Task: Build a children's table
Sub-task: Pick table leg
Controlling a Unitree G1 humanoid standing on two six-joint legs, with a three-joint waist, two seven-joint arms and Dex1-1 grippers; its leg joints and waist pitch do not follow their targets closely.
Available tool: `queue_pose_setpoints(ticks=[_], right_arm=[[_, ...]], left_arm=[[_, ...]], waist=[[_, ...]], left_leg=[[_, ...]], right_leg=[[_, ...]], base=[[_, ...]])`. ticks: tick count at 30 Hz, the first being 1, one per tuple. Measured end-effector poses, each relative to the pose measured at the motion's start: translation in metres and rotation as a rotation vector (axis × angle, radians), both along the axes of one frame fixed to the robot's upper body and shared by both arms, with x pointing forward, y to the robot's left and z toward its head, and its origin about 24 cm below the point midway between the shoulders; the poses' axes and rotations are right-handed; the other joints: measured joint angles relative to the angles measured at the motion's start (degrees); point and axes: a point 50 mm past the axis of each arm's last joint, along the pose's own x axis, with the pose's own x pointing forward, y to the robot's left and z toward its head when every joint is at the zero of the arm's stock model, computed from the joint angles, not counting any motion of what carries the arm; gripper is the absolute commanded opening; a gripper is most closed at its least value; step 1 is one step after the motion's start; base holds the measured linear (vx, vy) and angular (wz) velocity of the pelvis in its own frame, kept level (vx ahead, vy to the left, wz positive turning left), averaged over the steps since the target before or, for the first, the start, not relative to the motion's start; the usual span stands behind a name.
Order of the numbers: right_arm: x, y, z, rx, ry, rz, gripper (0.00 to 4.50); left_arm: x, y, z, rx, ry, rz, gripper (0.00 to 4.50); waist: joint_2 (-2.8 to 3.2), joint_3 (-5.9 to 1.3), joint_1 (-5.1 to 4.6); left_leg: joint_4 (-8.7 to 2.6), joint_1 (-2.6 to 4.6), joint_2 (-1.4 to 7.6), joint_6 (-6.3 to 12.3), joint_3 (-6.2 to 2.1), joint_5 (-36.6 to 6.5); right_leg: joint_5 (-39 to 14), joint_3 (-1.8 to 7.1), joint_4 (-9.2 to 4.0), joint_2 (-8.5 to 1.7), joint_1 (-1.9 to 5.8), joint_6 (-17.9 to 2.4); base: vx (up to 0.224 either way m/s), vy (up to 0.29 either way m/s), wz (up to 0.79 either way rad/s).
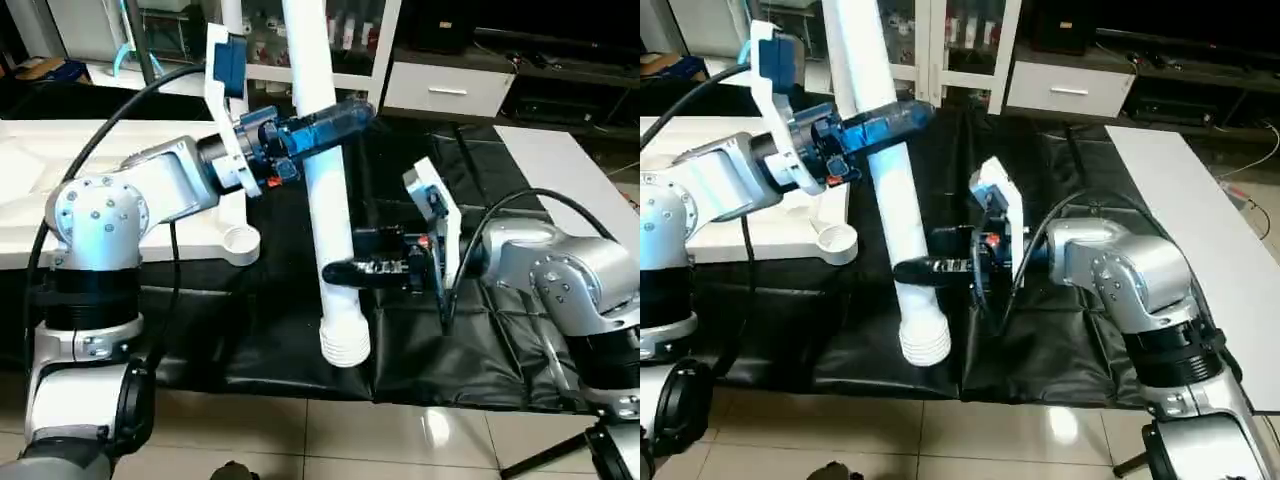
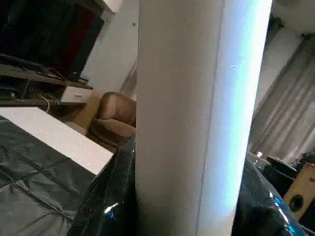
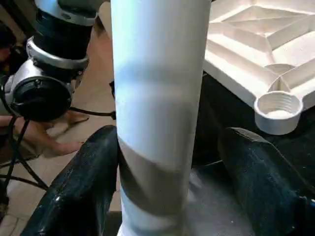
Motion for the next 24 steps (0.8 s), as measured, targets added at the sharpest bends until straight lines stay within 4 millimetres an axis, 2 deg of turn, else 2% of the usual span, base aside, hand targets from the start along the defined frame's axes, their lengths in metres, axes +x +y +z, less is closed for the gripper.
queue_pose_setpoints(ticks=[21, 24], right_arm=[[-0.0062, 0.0085, -0.0104, -0.043, 0.025, 0.095, 3.39], [-0.0065, 0.0092, -0.0110, -0.045, 0.027, 0.098, 3.06]], left_arm=[[-0.0030, -0.0086, -0.0025, 0.006, -0.019, -0.067, 1.67], [-0.0031, -0.0086, -0.0024, 0.005, -0.020, -0.069, 1.67]], waist=[[0.04, 0.02, -0.01], [0.04, 0.02, 0.00]], left_leg=[[0.00, 0.00, 0.01, 0.00, 0.02, 0.00], [0.00, 0.00, 0.01, 0.00, 0.02, 0.00]], right_leg=[[0.00, 0.00, 0.00, 0.00, 0.00, 0.00], [0.00, 0.00, 0.00, 0.00, 0.00, 0.00]], base=[[0.000, 0.000, 0.00], [0.000, 0.000, 0.00]])
